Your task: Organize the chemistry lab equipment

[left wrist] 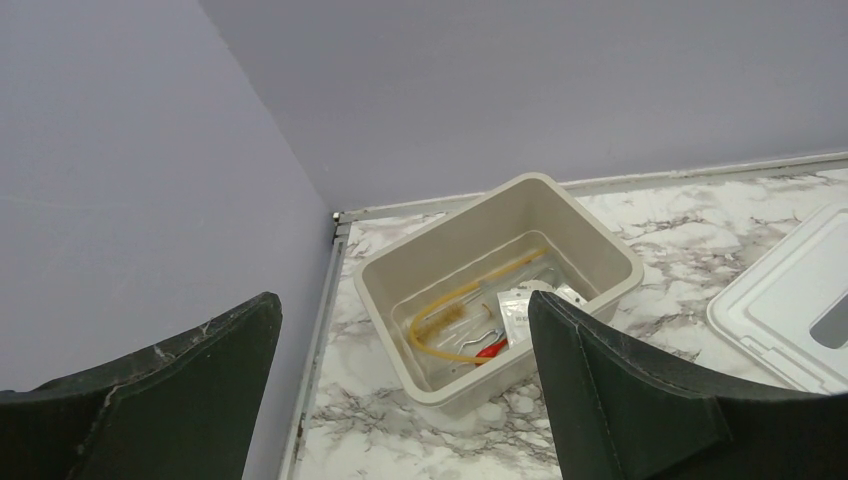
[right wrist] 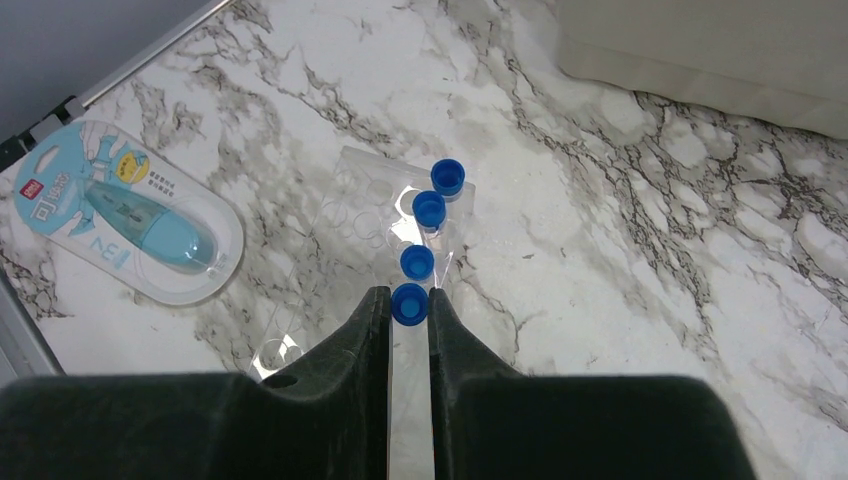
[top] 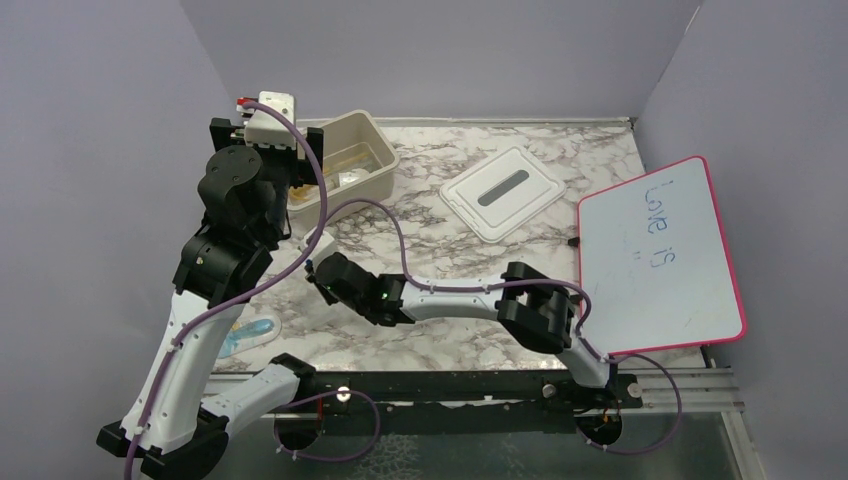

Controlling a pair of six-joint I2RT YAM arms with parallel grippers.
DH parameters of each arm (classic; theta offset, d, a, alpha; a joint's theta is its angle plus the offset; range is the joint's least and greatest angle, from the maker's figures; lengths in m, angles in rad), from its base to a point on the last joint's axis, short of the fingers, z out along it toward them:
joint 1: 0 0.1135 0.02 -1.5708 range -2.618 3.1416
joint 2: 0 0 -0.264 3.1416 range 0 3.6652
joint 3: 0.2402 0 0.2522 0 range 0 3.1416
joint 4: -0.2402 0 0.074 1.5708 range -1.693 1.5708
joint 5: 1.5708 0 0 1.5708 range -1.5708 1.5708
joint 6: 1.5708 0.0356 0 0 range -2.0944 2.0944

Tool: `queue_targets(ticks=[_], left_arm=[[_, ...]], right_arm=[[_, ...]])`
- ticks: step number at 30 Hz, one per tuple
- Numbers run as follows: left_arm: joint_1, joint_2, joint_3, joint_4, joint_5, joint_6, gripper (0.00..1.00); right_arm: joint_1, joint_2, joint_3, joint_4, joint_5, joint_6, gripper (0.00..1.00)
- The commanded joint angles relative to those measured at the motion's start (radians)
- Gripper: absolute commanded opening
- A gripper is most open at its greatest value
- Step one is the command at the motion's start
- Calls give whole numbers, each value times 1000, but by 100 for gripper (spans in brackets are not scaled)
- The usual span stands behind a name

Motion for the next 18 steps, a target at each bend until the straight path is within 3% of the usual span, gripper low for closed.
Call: queue_targets(ticks=[1, 7, 18], left_arm=[[-5, -20, 10, 20, -19, -2, 96], [-5, -21, 6, 20, -17, 2, 97], [-6, -22, 2, 20, -24, 6, 97]], right_arm=[[14, 28, 34, -43, -19, -6, 13], [18, 17, 30, -56, -47, -10, 13], [21, 108, 162, -202, 41, -5, 19]])
